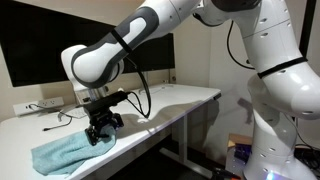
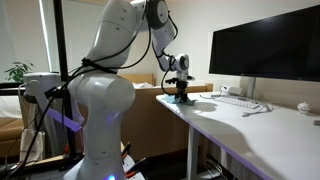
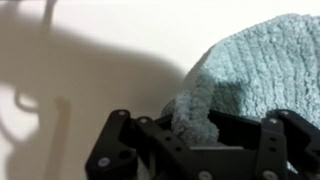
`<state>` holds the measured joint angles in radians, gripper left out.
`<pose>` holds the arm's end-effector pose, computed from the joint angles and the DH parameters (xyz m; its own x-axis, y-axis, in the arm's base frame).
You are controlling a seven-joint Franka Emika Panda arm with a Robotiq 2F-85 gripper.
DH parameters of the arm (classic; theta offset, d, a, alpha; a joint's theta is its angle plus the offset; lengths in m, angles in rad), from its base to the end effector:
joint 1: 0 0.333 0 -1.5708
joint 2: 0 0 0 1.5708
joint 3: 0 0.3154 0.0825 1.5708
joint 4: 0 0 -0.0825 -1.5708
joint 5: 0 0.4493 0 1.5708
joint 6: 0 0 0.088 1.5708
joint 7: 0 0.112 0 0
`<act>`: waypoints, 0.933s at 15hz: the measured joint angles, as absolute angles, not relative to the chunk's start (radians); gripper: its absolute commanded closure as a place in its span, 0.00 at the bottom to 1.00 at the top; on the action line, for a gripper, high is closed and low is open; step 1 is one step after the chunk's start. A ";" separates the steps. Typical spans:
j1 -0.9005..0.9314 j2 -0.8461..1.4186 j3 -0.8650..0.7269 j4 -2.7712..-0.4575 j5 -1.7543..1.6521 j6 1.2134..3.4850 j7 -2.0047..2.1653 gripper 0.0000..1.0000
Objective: Wipe the desk with the white towel
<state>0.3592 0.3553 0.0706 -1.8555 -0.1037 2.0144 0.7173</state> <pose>0.6046 0.2684 0.2715 0.9643 -0.2414 -0.1084 -0.2209 -0.9599 0.1724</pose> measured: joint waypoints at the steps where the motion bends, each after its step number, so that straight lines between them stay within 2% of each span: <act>1: 0.352 0.354 0.063 -1.856 -0.104 2.013 0.729 0.93; 14: 0.196 0.134 -0.005 -2.163 -0.104 2.025 0.943 0.93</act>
